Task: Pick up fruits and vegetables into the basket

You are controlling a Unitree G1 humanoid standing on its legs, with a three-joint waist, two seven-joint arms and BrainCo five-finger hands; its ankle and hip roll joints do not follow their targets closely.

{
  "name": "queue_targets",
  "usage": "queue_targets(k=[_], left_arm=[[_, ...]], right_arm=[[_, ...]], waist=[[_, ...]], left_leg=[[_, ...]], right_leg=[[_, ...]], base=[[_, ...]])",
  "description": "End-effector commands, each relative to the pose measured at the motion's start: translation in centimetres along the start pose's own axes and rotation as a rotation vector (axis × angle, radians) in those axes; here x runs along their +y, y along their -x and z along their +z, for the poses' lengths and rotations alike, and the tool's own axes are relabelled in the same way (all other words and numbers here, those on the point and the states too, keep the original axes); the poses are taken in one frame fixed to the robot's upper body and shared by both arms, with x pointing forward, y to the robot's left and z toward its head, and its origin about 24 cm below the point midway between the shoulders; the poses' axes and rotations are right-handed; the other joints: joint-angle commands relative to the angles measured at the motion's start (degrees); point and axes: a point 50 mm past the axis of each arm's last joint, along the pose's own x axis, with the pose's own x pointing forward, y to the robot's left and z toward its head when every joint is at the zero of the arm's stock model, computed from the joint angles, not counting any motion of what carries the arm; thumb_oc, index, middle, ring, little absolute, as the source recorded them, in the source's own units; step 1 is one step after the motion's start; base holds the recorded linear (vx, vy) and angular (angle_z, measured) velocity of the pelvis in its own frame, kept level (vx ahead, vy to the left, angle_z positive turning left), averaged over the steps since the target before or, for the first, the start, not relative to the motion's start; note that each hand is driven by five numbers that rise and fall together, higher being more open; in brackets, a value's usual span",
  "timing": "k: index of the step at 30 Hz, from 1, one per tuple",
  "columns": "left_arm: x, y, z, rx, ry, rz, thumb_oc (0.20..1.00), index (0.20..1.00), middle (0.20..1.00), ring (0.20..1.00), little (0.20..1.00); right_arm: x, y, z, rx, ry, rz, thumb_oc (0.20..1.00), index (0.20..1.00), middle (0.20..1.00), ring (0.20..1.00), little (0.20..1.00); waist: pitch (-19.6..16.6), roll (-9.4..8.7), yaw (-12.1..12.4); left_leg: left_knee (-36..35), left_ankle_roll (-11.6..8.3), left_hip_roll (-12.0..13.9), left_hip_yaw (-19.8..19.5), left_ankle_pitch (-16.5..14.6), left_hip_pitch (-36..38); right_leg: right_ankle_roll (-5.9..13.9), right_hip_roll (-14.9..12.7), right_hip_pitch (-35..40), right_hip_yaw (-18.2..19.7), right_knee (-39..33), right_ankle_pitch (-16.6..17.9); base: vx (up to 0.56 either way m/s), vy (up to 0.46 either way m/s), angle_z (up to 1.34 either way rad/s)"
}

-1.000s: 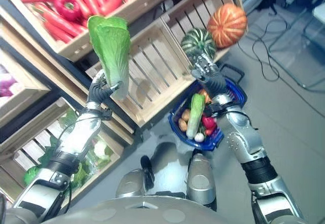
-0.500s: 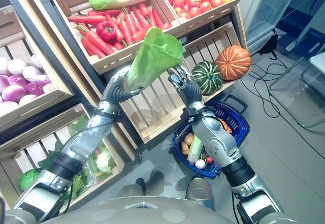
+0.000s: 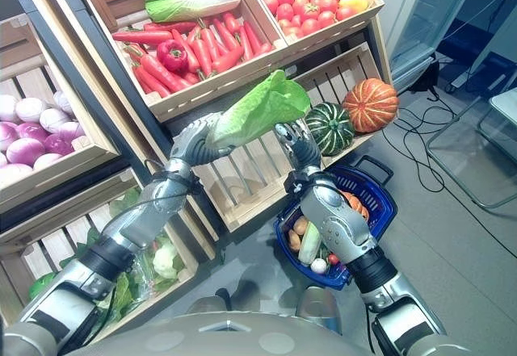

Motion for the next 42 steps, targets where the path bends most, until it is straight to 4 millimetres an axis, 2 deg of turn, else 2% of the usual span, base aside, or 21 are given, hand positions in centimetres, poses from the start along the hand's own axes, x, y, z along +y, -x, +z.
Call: queue_targets(k=[1,5,9,15,19,24,25,26,31,32,33,34,36,38,41,42], left_arm=[[2.6,-2.2,4.4,-0.212,-0.133,0.072,0.200,0.200,0.200,0.200,0.200],[1.9,-2.4,5.0,-0.225,-0.167,-0.010,0.200,0.200,0.200,0.200,0.200],[0.8,-2.3,6.0,-0.266,-0.198,-0.112,0.200,0.200,0.200,0.200,0.200],[-0.1,-2.1,7.0,-0.316,-0.225,-0.190,0.200,0.200,0.200,0.200,0.200],[-0.6,-2.0,7.5,-0.345,-0.234,-0.202,0.200,0.200,0.200,0.200,0.200],[-0.3,-2.1,7.6,-0.369,-0.322,-0.138,0.200,0.200,0.200,0.200,0.200],[-0.3,-2.2,7.6,-0.369,-0.332,-0.134,0.200,0.200,0.200,0.200,0.200],[-0.4,-2.1,7.6,-0.369,-0.340,-0.131,0.200,0.200,0.200,0.200,0.200],[-1.0,-2.0,7.2,-0.330,-0.298,-0.179,0.200,0.200,0.200,0.200,0.200],[-1.5,-2.0,6.8,-0.295,-0.248,-0.231,0.382,0.382,0.382,0.382,0.382],[-1.9,-1.9,6.5,-0.271,-0.216,-0.260,0.871,0.871,0.871,0.871,0.871],[-2.5,-1.7,6.0,-0.234,-0.156,-0.322,1.000,1.000,1.000,1.000,1.000],[-3.7,-1.0,4.7,-0.117,0.008,-0.448,1.000,1.000,1.000,1.000,1.000],[-4.4,-0.4,3.9,-0.068,0.077,-0.485,1.000,1.000,1.000,1.000,1.000],[-5.9,1.3,1.7,0.076,0.283,-0.579,1.000,1.000,1.000,1.000,1.000],[-6.9,2.4,0.6,0.157,0.402,-0.630,1.000,1.000,1.000,1.000,1.000]], right_arm=[[4.7,-1.0,2.5,-0.104,-0.015,0.165,1.000,1.000,1.000,1.000,1.000],[5.9,-1.0,2.7,-0.107,-0.049,0.256,1.000,1.000,1.000,1.000,1.000],[7.9,-0.5,3.3,-0.118,-0.098,0.403,1.000,1.000,1.000,1.000,1.000],[9.5,-0.1,3.8,-0.108,-0.169,0.522,1.000,1.000,1.000,1.000,1.000],[10.2,-0.1,3.8,-0.105,-0.211,0.533,1.000,1.000,1.000,1.000,1.000],[9.2,-1.1,3.9,-0.126,-0.252,0.404,1.000,1.000,1.000,1.000,1.000],[9.1,-1.2,4.0,-0.141,-0.260,0.390,0.903,0.903,0.903,0.903,0.903],[8.9,-1.3,4.1,-0.165,-0.259,0.376,0.200,0.200,0.200,0.200,0.200],[8.5,-1.5,4.5,-0.216,-0.181,0.366,0.200,0.200,0.200,0.200,0.200],[8.3,-1.7,4.5,-0.229,-0.161,0.357,0.200,0.200,0.200,0.200,0.200],[8.1,-1.7,4.6,-0.239,-0.145,0.350,0.200,0.200,0.200,0.200,0.200],[7.7,-1.8,4.9,-0.257,-0.128,0.337,0.200,0.200,0.200,0.200,0.200],[7.0,-1.8,5.7,-0.303,-0.094,0.321,0.200,0.200,0.200,0.200,0.200],[6.3,-1.7,6.2,-0.331,-0.072,0.310,0.200,0.200,0.200,0.200,0.200],[4.6,-1.1,7.6,-0.415,-0.001,0.268,0.200,0.200,0.200,0.200,0.200],[3.6,-0.8,8.4,-0.462,0.039,0.235,0.200,0.200,0.200,0.200,0.200]], waist=[[-1.00,-2.03,-1.19],[-1.14,-1.84,-1.10],[-1.46,-1.58,-0.79],[-1.78,-1.50,-0.43],[-1.98,-1.55,-0.06],[-1.96,-1.77,0.04],[-1.90,-1.78,0.04],[-1.83,-1.76,0.04],[-1.64,-1.63,-0.08],[-1.62,-1.57,-0.09],[-1.56,-1.49,-0.12],[-1.37,-1.40,-0.16],[-0.90,-1.25,-0.30],[-0.55,-1.09,-0.41],[0.48,-0.85,-0.76],[1.19,-0.76,-0.99]], left_leg=[[2.80,3.89,-2.29,1.69,-9.63,2.95],[2.26,3.86,-2.35,1.74,-9.55,3.16],[1.90,3.80,-2.47,1.58,-9.44,3.21],[1.36,3.79,-2.51,1.42,-9.25,3.25],[1.21,3.71,-2.49,1.32,-9.26,3.16],[1.12,3.74,-2.41,1.47,-9.30,3.18],[1.05,3.74,-2.41,1.47,-9.30,3.22],[0.93,3.71,-2.40,1.47,-9.28,3.24],[0.73,3.78,-2.37,1.48,-9.21,3.28],[0.73,3.74,-2.33,1.45,-9.19,3.27],[0.75,3.74,-2.30,1.38,-9.18,3.23],[0.84,3.75,-2.26,1.30,-9.22,3.22],[1.10,3.80,-2.15,1.24,-9.29,3.06],[1.30,3.82,-2.04,1.21,-9.31,2.84],[1.87,3.98,-1.86,1.14,-9.49,2.29],[2.34,4.07,-1.73,1.18,-9.57,1.80]], right_leg=[[4.46,-1.97,6.25,1.09,-9.83,3.33],[4.74,-2.13,6.35,0.77,-10.11,3.41],[5.01,-2.30,6.46,0.35,-10.29,3.43],[5.29,-2.43,6.50,0.09,-10.53,3.46],[5.43,-2.53,6.54,-0.26,-10.74,3.51],[5.53,-2.63,6.59,-0.53,-10.96,3.66],[5.54,-2.60,6.62,-0.54,-11.00,3.68],[5.60,-2.60,6.65,-0.55,-11.08,3.72],[5.58,-2.65,6.60,-0.52,-11.17,3.82],[5.58,-2.65,6.57,-0.54,-11.13,3.79],[5.57,-2.64,6.51,-0.51,-11.03,3.73],[5.57,-2.63,6.41,-0.46,-10.81,3.65],[5.47,-2.56,6.07,-0.37,-10.36,3.47],[5.39,-2.50,5.71,-0.26,-10.02,3.38],[5.15,-2.36,4.84,0.06,-9.15,3.02],[5.02,-2.31,4.11,0.25,-8.49,2.86]], base=[[0.00,0.000,0.00],[0.00,0.000,0.00],[0.00,0.000,0.00],[-0.01,0.003,0.03],[0.00,-0.002,0.01],[0.00,0.000,0.00],[0.00,0.000,0.00],[0.00,0.000,0.00],[0.00,0.000,0.00],[0.00,0.000,0.00],[0.00,0.000,0.00],[0.00,0.000,0.00],[0.00,0.000,0.00],[0.00,0.000,0.00],[-0.03,-0.024,-0.01],[-0.08,-0.047,-0.02]])
